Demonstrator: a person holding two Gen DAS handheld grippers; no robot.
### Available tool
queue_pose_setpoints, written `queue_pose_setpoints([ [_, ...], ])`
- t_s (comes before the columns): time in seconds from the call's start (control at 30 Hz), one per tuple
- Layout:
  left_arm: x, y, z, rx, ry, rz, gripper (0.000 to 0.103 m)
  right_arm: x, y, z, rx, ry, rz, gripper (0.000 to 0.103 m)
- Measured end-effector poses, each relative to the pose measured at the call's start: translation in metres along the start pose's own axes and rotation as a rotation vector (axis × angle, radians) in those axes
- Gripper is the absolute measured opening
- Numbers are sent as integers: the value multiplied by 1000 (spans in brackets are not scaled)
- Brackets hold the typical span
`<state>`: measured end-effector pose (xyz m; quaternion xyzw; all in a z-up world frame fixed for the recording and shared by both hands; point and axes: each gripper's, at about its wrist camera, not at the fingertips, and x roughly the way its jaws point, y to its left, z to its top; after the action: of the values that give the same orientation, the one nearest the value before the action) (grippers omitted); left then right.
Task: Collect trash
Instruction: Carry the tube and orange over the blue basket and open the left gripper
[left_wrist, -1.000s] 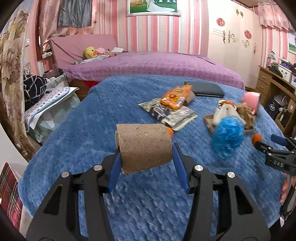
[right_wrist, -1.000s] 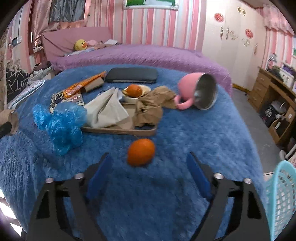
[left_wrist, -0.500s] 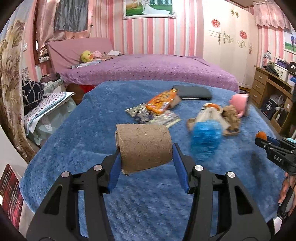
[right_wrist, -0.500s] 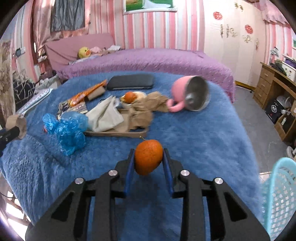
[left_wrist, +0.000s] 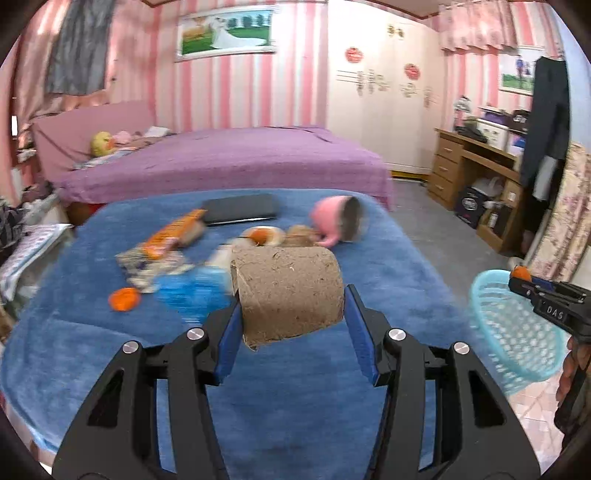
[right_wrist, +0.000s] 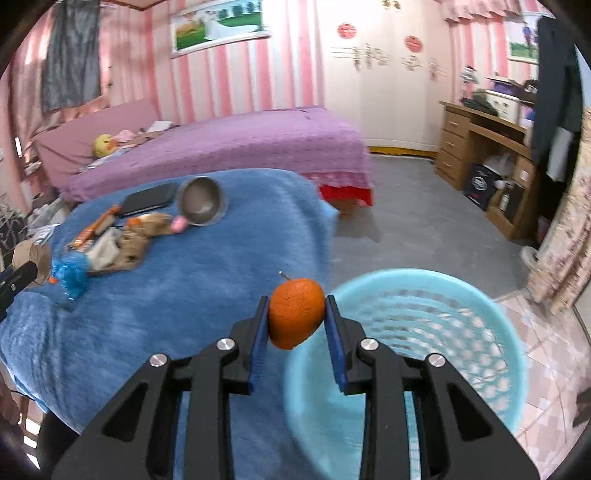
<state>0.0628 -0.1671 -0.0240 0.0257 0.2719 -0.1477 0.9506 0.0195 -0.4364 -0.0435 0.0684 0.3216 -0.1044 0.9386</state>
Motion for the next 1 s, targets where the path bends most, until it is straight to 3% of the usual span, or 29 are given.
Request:
queue_pose_setpoints([
  [0.23,20,-85,2,60,6,-102,51,-12,-71,-12,62,-4,-80,30],
  [0.5,43,-160,4,123,24,-198,45,-12,-106,-22,103,-10,-138,30],
  [0.6,55,-182,3,140,54,-234,34,-13,-117,-25,117,-19,-156,30],
  [0.67,65,-196,-1,150,85,-266,21,-12,-126,-27,132,-19,-166,30],
  [0.8,80,-199,-15,147,131,-333,11,-13,-135,-34,140,-23,-182,30],
  [1.0,75,-176,-16,165,100,-300,6,-9,-136,-42,161,-28,-168,30],
])
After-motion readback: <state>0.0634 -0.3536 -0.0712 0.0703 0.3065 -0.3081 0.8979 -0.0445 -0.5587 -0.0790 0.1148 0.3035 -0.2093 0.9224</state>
